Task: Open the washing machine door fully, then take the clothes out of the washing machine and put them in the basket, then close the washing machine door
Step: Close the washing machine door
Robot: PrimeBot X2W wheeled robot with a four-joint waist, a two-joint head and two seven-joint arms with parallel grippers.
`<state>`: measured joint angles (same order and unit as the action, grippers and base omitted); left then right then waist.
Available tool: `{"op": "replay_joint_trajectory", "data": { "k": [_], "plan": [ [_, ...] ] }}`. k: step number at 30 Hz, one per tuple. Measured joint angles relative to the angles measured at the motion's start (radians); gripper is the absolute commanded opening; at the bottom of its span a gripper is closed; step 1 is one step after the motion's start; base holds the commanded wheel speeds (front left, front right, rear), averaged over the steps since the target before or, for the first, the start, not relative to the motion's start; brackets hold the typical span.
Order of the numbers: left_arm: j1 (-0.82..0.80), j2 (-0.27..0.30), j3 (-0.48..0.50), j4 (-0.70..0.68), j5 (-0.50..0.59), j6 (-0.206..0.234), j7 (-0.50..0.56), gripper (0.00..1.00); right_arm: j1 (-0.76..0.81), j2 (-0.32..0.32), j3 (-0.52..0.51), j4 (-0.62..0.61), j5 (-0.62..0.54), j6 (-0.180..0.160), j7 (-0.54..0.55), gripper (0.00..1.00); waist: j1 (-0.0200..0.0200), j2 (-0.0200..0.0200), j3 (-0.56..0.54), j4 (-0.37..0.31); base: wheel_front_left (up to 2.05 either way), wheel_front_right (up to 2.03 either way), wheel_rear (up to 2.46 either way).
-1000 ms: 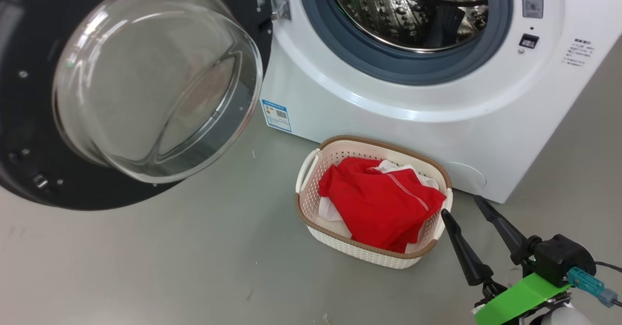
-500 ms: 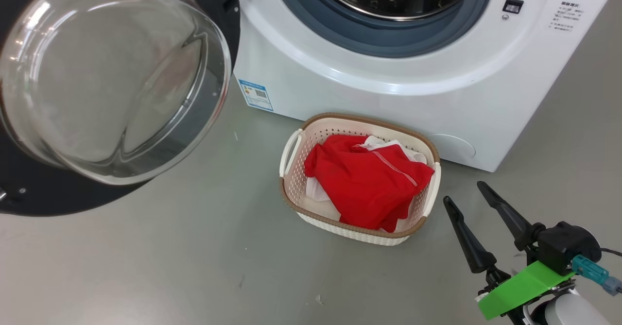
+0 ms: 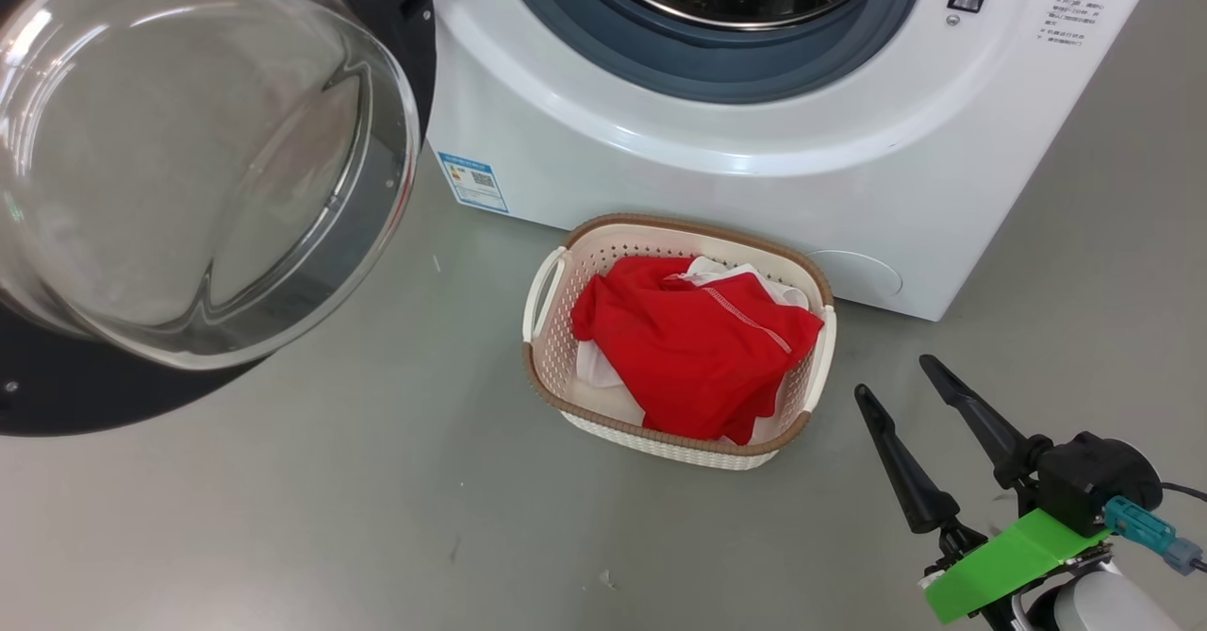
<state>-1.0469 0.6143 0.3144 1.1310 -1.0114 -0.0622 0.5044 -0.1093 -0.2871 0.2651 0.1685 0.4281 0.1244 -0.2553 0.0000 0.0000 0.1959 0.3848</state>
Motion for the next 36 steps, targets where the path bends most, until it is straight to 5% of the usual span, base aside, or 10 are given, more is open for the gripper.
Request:
{"op": "replay_joint_trajectory", "data": {
  "k": [22, 36],
  "plan": [
    [0.072, 0.027, -0.045, -0.096, -0.068, -0.046, 0.294, 0.00, 0.002, 0.009, -0.021, -0.001, 0.000, 0.000, 0.000, 1.00, 0.0000, 0.0000, -0.036, -0.024, 0.00, 0.00, 0.00],
    [0.323, -0.027, -0.117, -0.514, -0.253, -0.061, 0.517, 0.00, 0.014, 0.027, -0.055, -0.010, -0.009, 0.000, 0.000, 1.00, 0.0000, 0.0000, -0.082, -0.056, 0.00, 0.00, 0.00]
  ]
}}
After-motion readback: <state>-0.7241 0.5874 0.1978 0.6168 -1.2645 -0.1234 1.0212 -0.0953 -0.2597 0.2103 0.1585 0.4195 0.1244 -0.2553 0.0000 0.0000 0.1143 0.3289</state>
